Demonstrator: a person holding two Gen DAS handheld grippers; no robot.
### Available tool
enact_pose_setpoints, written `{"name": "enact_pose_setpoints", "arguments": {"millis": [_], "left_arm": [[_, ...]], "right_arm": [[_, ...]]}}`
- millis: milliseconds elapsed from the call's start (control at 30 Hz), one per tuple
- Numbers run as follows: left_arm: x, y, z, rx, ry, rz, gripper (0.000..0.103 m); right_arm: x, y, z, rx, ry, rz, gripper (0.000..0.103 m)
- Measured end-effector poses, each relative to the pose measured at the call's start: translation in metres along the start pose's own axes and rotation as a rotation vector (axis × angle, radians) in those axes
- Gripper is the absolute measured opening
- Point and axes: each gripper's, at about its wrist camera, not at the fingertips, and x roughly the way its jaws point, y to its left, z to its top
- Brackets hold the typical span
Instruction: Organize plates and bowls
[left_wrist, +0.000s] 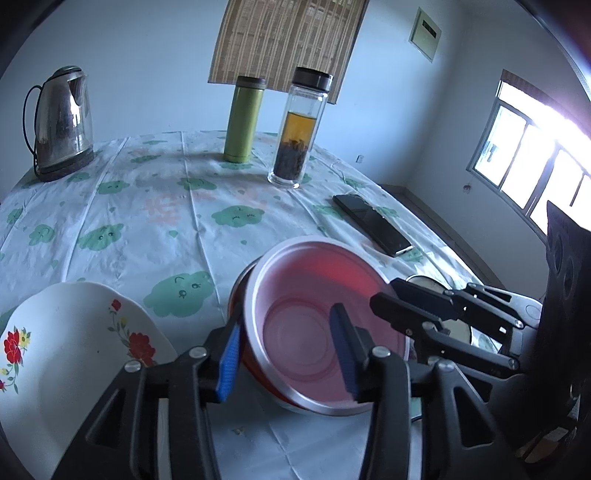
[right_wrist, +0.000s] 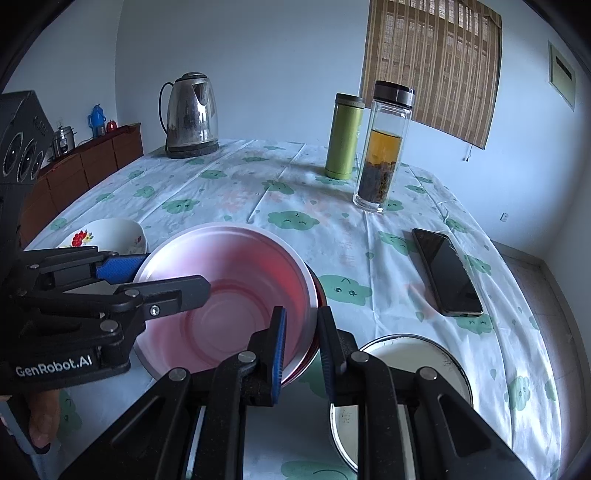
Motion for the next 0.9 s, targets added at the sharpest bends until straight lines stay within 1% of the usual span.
{"name": "enact_pose_setpoints", "arguments": {"millis": [233, 267, 333, 400, 433, 467, 500, 567, 633, 800, 900], "left_arm": [[-0.0009, 0.0008, -0.0002, -0.006, -0.002, -0.011, 0.046], [-0.0009, 0.0007, -0.0002, -0.004, -0.002, -0.01, 0.046], [-0.0008, 0.0013, -0.0005, -0.007, -0.001, -0.015, 0.047], [-0.001, 0.0019, -0.0006, -0.012, -0.002, -0.024, 0.048], [-0.0015, 0.0023, -0.0007, -0.014, -0.005, -0.028, 0.049], [-0.0021, 0.0029, -0.0007, -0.016, -0.007, -0.034, 0.053], [-0.0028, 0.0029, -0.0007, -0.018, -0.011, -0.04, 0.054], [-0.0046, 0.0022, -0.0006, -0.015, -0.02, -0.039, 0.058], [-0.0049, 0.0016, -0.0002, -0.013, -0.025, -0.04, 0.06], [-0.005, 0.0015, -0.0001, -0.013, -0.026, -0.041, 0.06], [-0.0056, 0.0013, -0.0001, -0.013, -0.033, -0.042, 0.066]], "right_arm": [[-0.0011, -0.0029, -0.0023, 0.015, -0.014, 0.019, 0.022], [-0.0012, -0.0029, -0.0024, 0.016, -0.014, 0.022, 0.024], [-0.0017, -0.0027, -0.003, 0.019, -0.016, 0.037, 0.029], [-0.0032, -0.0018, -0.004, 0.016, -0.024, 0.037, 0.039], [-0.0043, -0.0014, -0.0047, 0.014, -0.028, 0.036, 0.043], [-0.0058, -0.0009, -0.0055, 0.013, -0.037, 0.034, 0.049], [-0.0074, -0.0006, -0.0062, 0.014, -0.045, 0.032, 0.051], [-0.0086, -0.0006, -0.0068, 0.014, -0.052, 0.033, 0.052], [-0.0088, -0.0008, -0.0071, 0.015, -0.052, 0.034, 0.052], [-0.0092, -0.0006, -0.0075, 0.015, -0.054, 0.035, 0.052], [-0.0095, 0.0006, -0.0082, 0.011, -0.056, 0.035, 0.052]]}}
